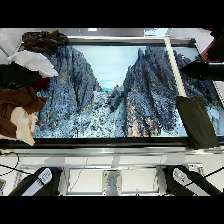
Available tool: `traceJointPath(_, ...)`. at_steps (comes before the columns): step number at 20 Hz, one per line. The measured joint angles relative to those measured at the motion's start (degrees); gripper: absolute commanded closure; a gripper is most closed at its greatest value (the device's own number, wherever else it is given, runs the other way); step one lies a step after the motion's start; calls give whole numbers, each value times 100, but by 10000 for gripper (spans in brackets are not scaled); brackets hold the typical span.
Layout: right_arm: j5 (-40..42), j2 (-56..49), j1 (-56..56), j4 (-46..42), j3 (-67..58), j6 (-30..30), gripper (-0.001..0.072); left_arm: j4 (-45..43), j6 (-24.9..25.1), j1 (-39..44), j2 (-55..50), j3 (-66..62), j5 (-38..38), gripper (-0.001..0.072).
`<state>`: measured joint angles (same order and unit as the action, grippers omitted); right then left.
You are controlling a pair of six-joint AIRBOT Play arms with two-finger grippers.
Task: Fold the shirts.
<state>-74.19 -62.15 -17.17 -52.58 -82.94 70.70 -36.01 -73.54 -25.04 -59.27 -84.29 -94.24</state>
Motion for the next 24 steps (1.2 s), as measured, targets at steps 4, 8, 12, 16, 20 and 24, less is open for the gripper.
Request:
traceJointPath(4, 2, 0, 0, -2, 0, 0, 337, 0, 0, 0, 0, 0, -2, 131)
traceJointPath(8, 0, 0, 0, -2, 0, 0, 337, 2, 4, 0, 0, 0, 229, 133)
traceJointPath(12, 2, 2, 0, 0, 0, 0, 337, 2, 9, 0, 0, 0, 1025, 133)
traceJointPath(16, 79, 0, 2, -4, 0, 0, 337, 9, 70, 0, 0, 0, 1727, 133)
traceJointPath(20, 363, 0, 2, -11, 0, 0, 338, -299, 452, 2, -4, 0, 2424, 132)
traceJointPath(24, 472, 0, 7, 96, 0, 4, 337, -1965, 452, 2, -85, 0, 2826, 130)
